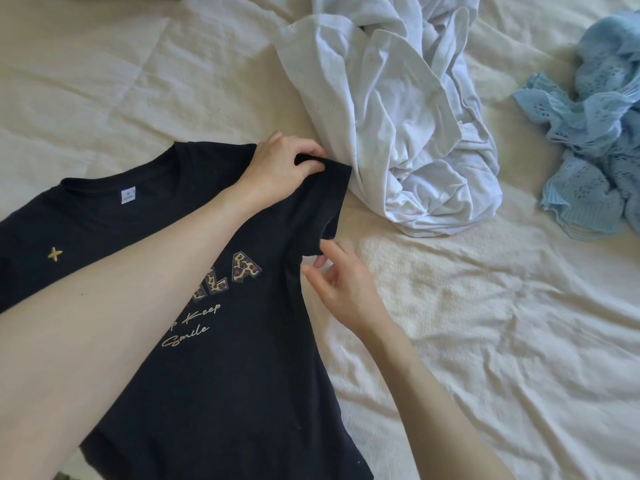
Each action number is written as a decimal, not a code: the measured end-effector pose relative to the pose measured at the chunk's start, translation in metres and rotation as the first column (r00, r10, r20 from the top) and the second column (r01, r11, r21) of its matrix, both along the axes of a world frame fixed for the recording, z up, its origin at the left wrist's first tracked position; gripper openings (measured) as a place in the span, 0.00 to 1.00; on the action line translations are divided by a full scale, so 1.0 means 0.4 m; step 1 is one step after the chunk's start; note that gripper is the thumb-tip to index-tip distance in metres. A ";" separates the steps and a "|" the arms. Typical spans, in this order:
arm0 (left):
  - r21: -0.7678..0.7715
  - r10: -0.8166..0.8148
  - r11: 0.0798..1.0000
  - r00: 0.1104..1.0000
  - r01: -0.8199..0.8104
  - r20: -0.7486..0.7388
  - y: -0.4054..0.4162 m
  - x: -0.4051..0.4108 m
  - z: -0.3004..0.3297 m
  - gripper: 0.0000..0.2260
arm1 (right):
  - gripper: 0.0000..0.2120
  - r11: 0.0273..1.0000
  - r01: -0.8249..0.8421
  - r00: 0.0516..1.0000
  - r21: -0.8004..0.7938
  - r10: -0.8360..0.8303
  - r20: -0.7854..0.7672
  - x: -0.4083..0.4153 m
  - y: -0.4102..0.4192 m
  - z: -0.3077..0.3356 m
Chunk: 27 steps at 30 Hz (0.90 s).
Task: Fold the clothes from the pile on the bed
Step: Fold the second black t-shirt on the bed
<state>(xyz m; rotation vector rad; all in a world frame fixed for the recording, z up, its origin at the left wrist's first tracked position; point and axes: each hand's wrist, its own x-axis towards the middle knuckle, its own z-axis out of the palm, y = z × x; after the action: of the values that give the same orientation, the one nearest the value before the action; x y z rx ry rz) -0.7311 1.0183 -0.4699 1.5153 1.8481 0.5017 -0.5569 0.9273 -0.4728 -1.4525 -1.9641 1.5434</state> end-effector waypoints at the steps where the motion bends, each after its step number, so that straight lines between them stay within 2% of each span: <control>1: -0.002 0.006 1.000 1.000 -0.006 0.002 0.000 0.000 0.000 0.10 | 0.07 0.999 -0.002 0.999 0.037 0.000 0.038 0.002 0.002 0.001; 2: 0.000 0.011 1.000 1.000 -0.011 -0.003 0.001 0.000 0.000 0.10 | 0.13 0.998 0.028 0.997 0.063 -0.033 0.065 0.007 0.001 -0.002; 4: 0.020 0.021 1.000 0.999 -0.020 -0.040 0.004 0.001 -0.001 0.10 | 0.20 0.987 0.159 0.983 0.022 -0.160 0.089 0.016 -0.002 0.001; 8: 0.053 0.000 0.999 0.977 0.011 -0.214 0.004 0.026 -0.018 0.10 | 0.22 0.862 0.471 0.879 -0.188 -0.441 0.180 -0.006 -0.020 0.012; 12: 0.036 -0.051 0.997 0.920 0.071 -0.389 -0.010 0.048 -0.036 0.12 | 0.18 0.753 0.607 0.794 -0.253 -0.564 0.228 -0.037 0.000 -0.001; 14: 0.086 -0.030 0.994 0.915 0.071 -0.403 -0.030 0.047 -0.032 0.14 | 0.10 0.711 0.650 0.760 -0.267 -0.614 0.213 -0.042 0.011 -0.007; 16: 0.154 0.005 0.986 0.923 0.059 -0.384 -0.074 0.044 -0.019 0.17 | 0.07 0.693 0.668 0.742 -0.269 -0.645 0.183 -0.031 0.003 -0.004; 18: 0.180 0.038 0.983 0.936 0.028 -0.350 -0.156 0.048 -0.003 0.20 | 0.06 0.704 0.653 0.755 -0.281 -0.636 0.161 -0.008 -0.033 0.010; 20: 0.159 0.064 0.987 0.952 -0.017 -0.301 -0.274 0.069 0.010 0.21 | 0.06 0.755 0.588 0.809 -0.290 -0.554 0.196 0.027 -0.099 0.023; 23: 0.039 0.079 0.997 0.966 -0.072 -0.245 -0.494 0.126 0.023 0.21 | 0.09 0.836 0.429 0.892 -0.343 -0.332 0.307 0.094 -0.231 0.037; 27: -0.156 0.058 0.983 0.967 -0.099 -0.246 -0.779 0.224 0.050 0.20 | 0.03 0.871 0.246 0.928 -0.425 -0.086 0.362 0.175 -0.398 0.060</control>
<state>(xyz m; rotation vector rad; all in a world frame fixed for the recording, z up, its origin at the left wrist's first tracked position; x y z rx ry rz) -0.6416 0.7069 -0.4500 1.4443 2.0867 0.1972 -0.4870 0.7679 -0.4489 -2.1434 -1.6199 1.8732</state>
